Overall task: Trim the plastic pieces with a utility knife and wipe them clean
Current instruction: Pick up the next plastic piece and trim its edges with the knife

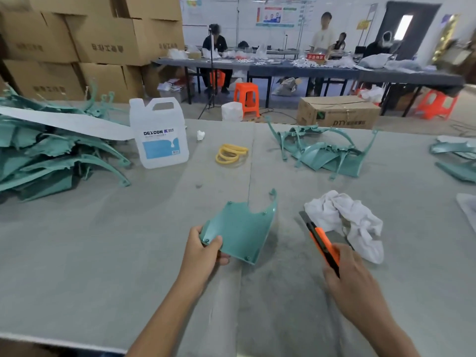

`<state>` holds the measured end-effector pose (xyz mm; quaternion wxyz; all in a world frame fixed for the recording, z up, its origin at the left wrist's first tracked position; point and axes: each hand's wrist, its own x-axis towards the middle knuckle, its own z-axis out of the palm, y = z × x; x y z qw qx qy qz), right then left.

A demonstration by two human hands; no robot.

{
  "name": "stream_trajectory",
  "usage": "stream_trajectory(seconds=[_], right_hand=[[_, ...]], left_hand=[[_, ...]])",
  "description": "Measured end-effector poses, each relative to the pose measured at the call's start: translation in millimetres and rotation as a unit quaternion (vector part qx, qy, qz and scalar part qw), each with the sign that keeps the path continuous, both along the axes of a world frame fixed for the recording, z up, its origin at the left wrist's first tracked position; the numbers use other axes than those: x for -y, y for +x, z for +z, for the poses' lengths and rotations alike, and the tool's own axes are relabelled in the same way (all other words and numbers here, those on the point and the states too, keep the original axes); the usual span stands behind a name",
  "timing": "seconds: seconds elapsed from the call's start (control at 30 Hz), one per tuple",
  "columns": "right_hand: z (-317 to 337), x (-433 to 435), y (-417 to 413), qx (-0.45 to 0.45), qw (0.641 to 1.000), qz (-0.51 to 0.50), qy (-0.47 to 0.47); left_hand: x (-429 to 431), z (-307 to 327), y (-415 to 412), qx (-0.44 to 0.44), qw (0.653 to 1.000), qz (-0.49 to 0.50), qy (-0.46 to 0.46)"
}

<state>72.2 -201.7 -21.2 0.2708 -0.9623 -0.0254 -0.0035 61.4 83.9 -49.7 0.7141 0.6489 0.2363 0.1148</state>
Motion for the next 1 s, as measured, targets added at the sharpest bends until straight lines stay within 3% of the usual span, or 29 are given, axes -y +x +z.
stream_trajectory(seconds=[0.07,0.1,0.17,0.2,0.27,0.33,0.4,0.5,0.63,0.77,1.0], right_hand=[[0,0,-3,-0.007,0.999,-0.002,0.038],[0,0,-4,-0.011,0.999,0.004,0.048],[-3,-3,-4,-0.016,0.998,0.015,0.052],[-4,-6,-5,-0.013,0.998,0.024,0.057],[-6,-14,-6,-0.009,0.997,0.038,0.074],[-8,-19,-6,-0.01,0.996,0.04,0.084],[-10,-23,-6,-0.003,0.994,0.044,0.097],[-10,-25,-9,0.015,0.991,0.06,0.12],[-4,-31,-6,0.012,0.987,0.096,0.125],[8,-42,-3,-0.008,0.978,0.169,0.125],[22,-66,-1,0.012,0.965,0.241,0.102]], left_hand=[[-3,0,-8,-0.045,0.996,-0.009,0.078],[-6,0,-12,-0.07,0.981,-0.01,0.181],[-12,-3,-20,-0.08,0.895,0.02,0.439],[-11,-1,-22,-0.051,0.85,0.034,0.523],[-4,3,-19,-0.003,0.813,-0.021,0.582],[7,0,-8,-0.05,0.788,-0.16,0.592],[12,-7,3,-0.111,0.768,-0.228,0.589],[4,-9,6,-0.048,0.775,-0.144,0.613],[-11,-6,1,0.056,0.843,-0.05,0.533],[-8,-8,-1,0.069,0.874,-0.059,0.478],[-9,-9,-5,0.041,0.893,-0.066,0.444]])
